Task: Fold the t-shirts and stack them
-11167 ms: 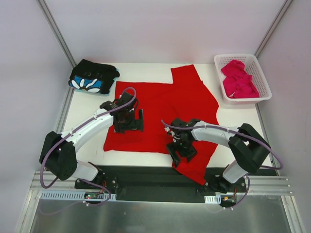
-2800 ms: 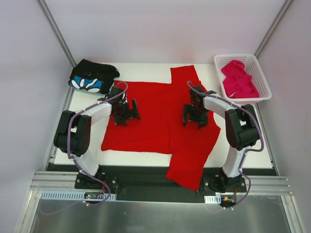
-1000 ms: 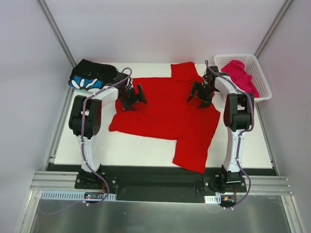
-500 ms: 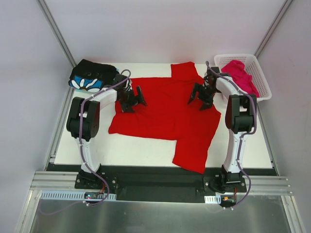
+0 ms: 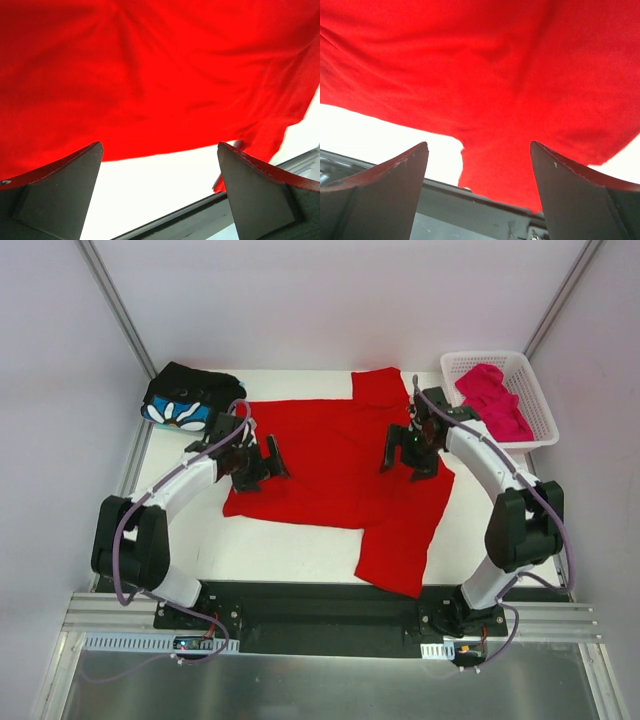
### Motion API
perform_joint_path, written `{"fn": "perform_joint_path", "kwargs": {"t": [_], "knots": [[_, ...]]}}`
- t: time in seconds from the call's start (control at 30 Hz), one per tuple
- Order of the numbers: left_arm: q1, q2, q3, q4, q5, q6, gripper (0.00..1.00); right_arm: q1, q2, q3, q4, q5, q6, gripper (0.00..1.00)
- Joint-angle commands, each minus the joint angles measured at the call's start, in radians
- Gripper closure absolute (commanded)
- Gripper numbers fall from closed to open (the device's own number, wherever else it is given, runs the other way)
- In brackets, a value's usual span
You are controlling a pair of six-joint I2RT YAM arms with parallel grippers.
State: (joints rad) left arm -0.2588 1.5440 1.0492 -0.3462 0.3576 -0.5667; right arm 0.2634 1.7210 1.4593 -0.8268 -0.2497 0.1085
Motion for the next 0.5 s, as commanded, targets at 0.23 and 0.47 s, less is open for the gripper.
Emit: {"fn": "perform_joint_path", "kwargs": {"t": [0.23, 0.47], "knots": [[-0.066, -0.183, -0.301, 0.033, -0.152, -0.041, 0.01, 0.226, -0.167, -0.336, -0.002, 0.291, 0.129, 0.14], [-0.068, -0.102, -0.293, 0.076, -0.112, -0.030, 0.01, 0.235, -0.130, -0.367, 0.009, 0.306, 0.119, 0.14]]}}
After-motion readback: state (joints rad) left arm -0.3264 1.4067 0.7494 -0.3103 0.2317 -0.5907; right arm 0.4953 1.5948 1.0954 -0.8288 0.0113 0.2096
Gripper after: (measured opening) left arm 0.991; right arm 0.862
